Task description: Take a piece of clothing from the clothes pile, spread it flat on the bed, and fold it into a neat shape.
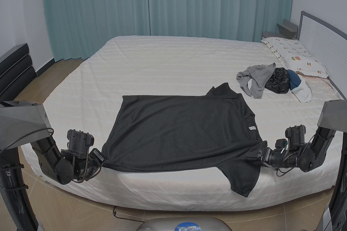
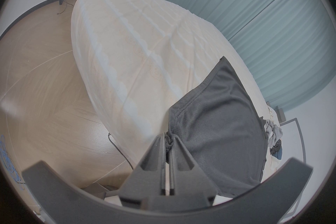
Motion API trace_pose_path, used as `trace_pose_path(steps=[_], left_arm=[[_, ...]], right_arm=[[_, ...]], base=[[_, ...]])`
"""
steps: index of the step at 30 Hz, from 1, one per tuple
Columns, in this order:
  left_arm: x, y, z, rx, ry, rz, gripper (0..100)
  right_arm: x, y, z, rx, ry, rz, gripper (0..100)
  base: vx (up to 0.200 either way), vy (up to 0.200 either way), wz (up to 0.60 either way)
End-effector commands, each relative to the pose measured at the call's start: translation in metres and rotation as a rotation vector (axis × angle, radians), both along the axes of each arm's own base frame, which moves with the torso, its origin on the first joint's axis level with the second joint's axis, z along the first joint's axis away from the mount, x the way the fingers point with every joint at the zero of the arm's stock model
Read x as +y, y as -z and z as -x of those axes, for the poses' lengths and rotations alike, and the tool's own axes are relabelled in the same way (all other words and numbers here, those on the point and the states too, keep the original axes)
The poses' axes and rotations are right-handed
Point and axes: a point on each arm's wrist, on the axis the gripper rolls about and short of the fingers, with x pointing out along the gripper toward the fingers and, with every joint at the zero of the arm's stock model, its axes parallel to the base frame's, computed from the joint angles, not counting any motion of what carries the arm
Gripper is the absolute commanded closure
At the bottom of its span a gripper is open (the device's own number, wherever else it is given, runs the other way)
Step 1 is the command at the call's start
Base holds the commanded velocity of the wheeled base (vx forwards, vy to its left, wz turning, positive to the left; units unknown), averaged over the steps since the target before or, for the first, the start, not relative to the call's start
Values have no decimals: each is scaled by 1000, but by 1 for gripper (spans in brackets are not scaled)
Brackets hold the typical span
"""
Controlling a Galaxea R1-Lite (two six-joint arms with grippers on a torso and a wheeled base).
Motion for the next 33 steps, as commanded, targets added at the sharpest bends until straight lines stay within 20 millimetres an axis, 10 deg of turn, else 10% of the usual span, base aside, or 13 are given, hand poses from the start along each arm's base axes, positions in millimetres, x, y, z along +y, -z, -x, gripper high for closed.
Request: trace_pose_path(steps=[1,33], left_arm=[[-2,7,-5,10,3,-2,100],[0,7,-27,-23,9,29,100]], right_arm=[[-6,0,-1,-2,16,3,0],[-2,13,-23,-22,14,19,0]], base=[[0,0,0],[0,0,0]])
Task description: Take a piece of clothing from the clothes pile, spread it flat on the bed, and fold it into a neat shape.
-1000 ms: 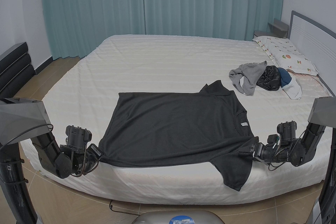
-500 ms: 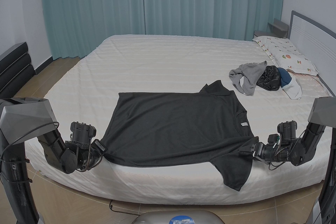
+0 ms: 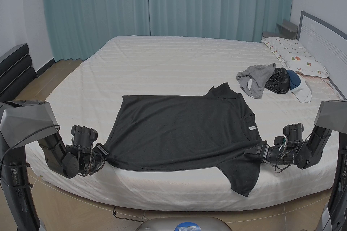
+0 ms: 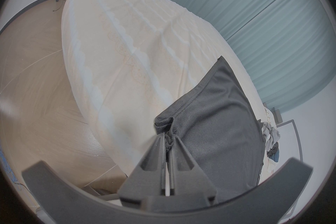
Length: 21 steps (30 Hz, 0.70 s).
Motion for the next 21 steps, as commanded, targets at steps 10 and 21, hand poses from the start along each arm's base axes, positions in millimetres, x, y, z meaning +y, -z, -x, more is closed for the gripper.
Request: trace_pose_path(steps=[10,21], left_arm=[[2,1,8,18,-6,0,100],[3,-4,10,9,-7,4,100]], right_arm=[[0,3,-9,-15,32,20,0],[4,4,-8,-7,25,19,100]], base=[[0,0,0],[0,0,0]])
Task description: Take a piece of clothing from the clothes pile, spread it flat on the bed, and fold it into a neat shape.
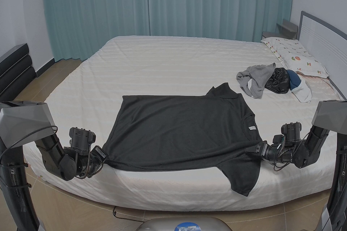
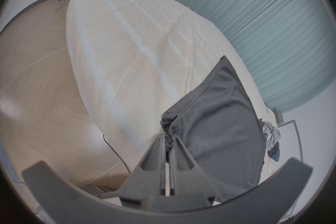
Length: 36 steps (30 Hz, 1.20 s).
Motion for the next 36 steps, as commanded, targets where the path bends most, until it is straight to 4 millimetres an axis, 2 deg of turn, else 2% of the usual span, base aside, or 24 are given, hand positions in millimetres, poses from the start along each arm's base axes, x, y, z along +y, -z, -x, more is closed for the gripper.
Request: trace_pose_path(steps=[1,11,18,30,36], left_arm=[[0,-3,-1,-11,0,2,100],[0,-9,-1,-29,-1,2,100],[1,-13,2,-34,2,-3,100],[5,-18,15,-26,11,-31,100],[6,-11,27,20,65,-86,100]], right_arm=[[1,2,2,8,-4,0,100],[-10,-1,11,20,20,7,100],[-16,-22,35,17,32,-4,100],[-15,-36,77,62,2,-33,100],[-15,-39,95,78,-20,-27,100]], base=[[0,0,0],[0,0,0],[0,0,0],[0,0,0],[0,0,0]])
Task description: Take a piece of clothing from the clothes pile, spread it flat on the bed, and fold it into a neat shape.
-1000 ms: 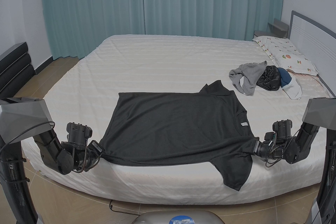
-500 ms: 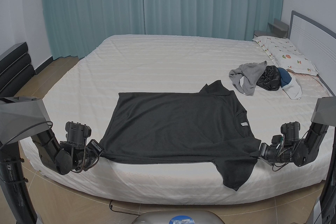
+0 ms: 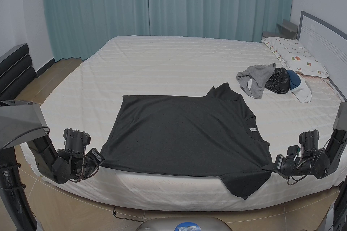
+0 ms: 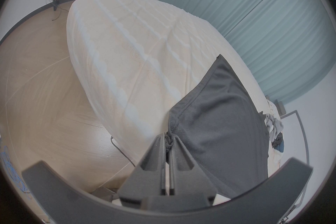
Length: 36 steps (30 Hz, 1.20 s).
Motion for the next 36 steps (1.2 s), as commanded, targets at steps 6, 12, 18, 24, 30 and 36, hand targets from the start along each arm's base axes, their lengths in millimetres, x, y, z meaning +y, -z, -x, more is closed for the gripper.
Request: trace_pose_path(steps=[6,12,18,24,30,36], left_arm=[[2,5,16,52,42,-52,100],[4,2,31,80,97,-102,100],[5,-1,45,100,142,-141,100],[5,3,57,150,172,-212,100],[8,3,69,184,205,-253,100],[9,-1,78,203,229,-271,100]], right_arm=[[0,-3,21,11,-33,27,100],[1,1,29,40,-46,37,100],[1,0,35,44,-55,48,100],[1,0,43,54,-61,58,100],[1,-2,52,18,-78,75,100],[1,-4,60,-22,-76,78,100]], base=[[0,0,0],[0,0,0],[0,0,0],[0,0,0],[0,0,0],[0,0,0]])
